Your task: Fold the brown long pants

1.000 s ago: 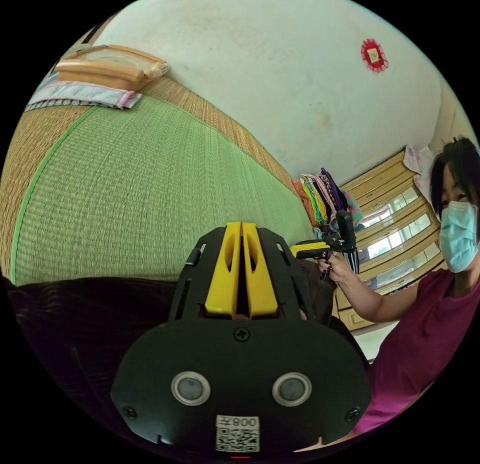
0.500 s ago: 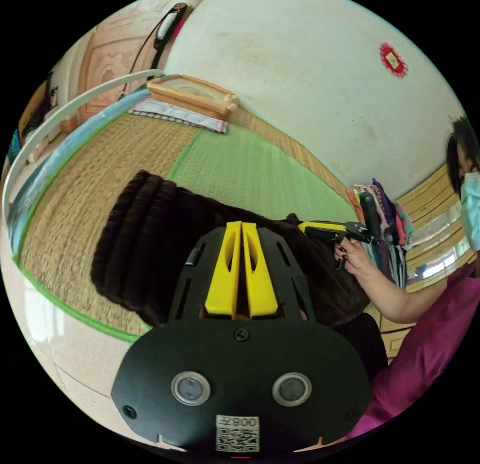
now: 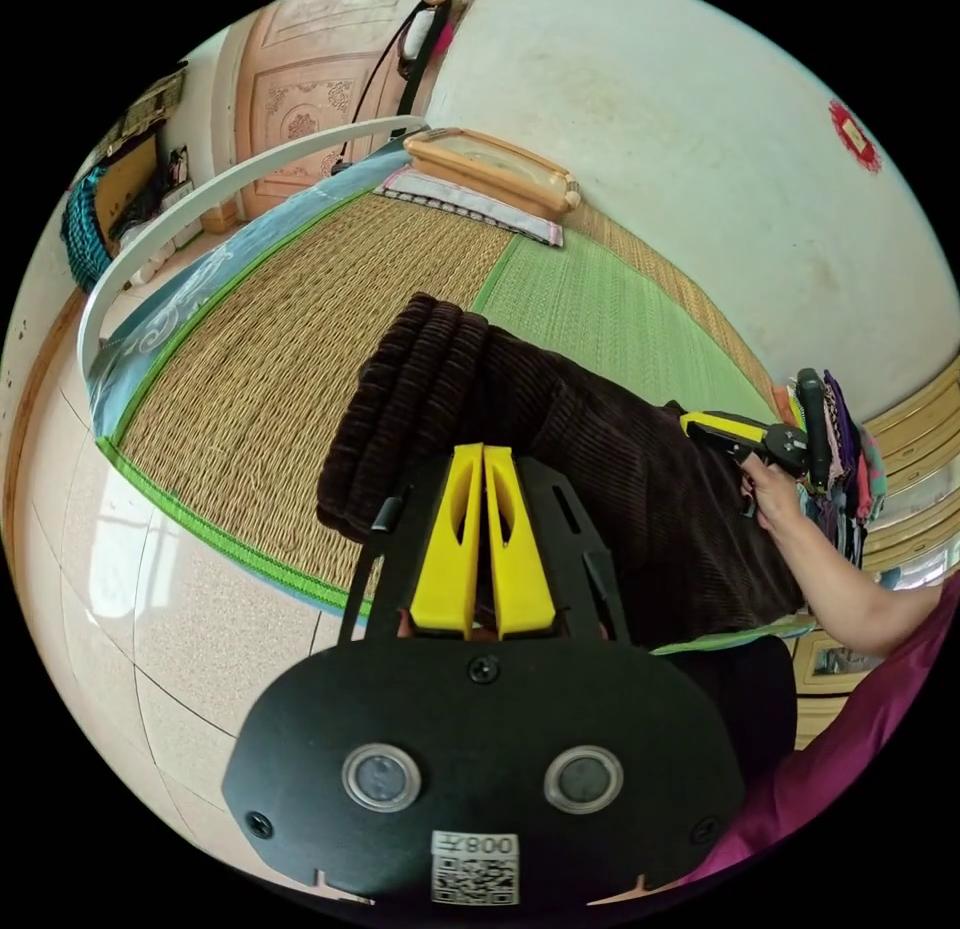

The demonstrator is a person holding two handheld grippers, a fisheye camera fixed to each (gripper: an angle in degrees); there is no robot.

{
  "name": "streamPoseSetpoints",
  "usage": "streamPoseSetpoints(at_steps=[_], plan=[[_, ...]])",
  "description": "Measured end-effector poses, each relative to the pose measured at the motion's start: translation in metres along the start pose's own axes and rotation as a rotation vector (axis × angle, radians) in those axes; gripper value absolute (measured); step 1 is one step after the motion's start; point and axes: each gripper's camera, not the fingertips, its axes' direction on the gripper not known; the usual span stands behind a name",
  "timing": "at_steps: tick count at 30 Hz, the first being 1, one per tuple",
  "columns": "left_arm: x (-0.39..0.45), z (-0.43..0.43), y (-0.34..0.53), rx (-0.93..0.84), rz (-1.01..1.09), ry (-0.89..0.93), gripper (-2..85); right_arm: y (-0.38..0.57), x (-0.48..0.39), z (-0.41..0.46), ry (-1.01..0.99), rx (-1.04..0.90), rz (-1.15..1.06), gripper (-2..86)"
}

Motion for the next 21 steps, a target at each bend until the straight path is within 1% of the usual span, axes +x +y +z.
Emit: streamPoseSetpoints(at_steps=[3, 7, 10, 13, 15, 16, 18, 19, 21], plan=[[-0.012, -0.014, -0.014, -0.020, -0.014, 0.029, 0.0, -0.011, 0.018, -0.004, -0.058, -0.030, 0.051, 0.0], [-0.010, -0.035, -0.027, -0.026, -0.005, 0.021, 0.0, -0.004, 0.035, -0.017, -0.120, -0.058, 0.077, 0.0], [-0.004, -0.061, -0.033, -0.022, -0.005, 0.041, 0.0, 0.029, 0.059, -0.052, -0.151, 0.017, 0.164, 0.1], [0.008, -0.079, -0.033, -0.045, 0.056, 0.066, 0.0, 0.091, 0.080, -0.090, -0.224, 0.076, 0.233, 0.1], [0.010, -0.082, -0.034, -0.087, 0.075, 0.034, 0.0, 0.151, 0.078, -0.104, -0.297, 0.056, 0.259, 0.1], [0.008, -0.084, -0.036, -0.104, 0.076, 0.020, 0.0, 0.167, 0.075, -0.106, -0.311, 0.041, 0.260, 0.1], [0.003, -0.090, -0.041, -0.099, 0.063, 0.037, 0.0, 0.228, 0.060, -0.108, -0.306, -0.025, 0.271, 0.1], [0.001, -0.097, -0.048, -0.092, 0.027, 0.061, 0.0, 0.242, 0.058, -0.108, -0.295, -0.042, 0.278, 0.1], [0.014, -0.111, -0.059, -0.084, 0.053, 0.037, 0.0, 0.297, 0.057, -0.112, -0.253, -0.081, 0.344, 0.1]])
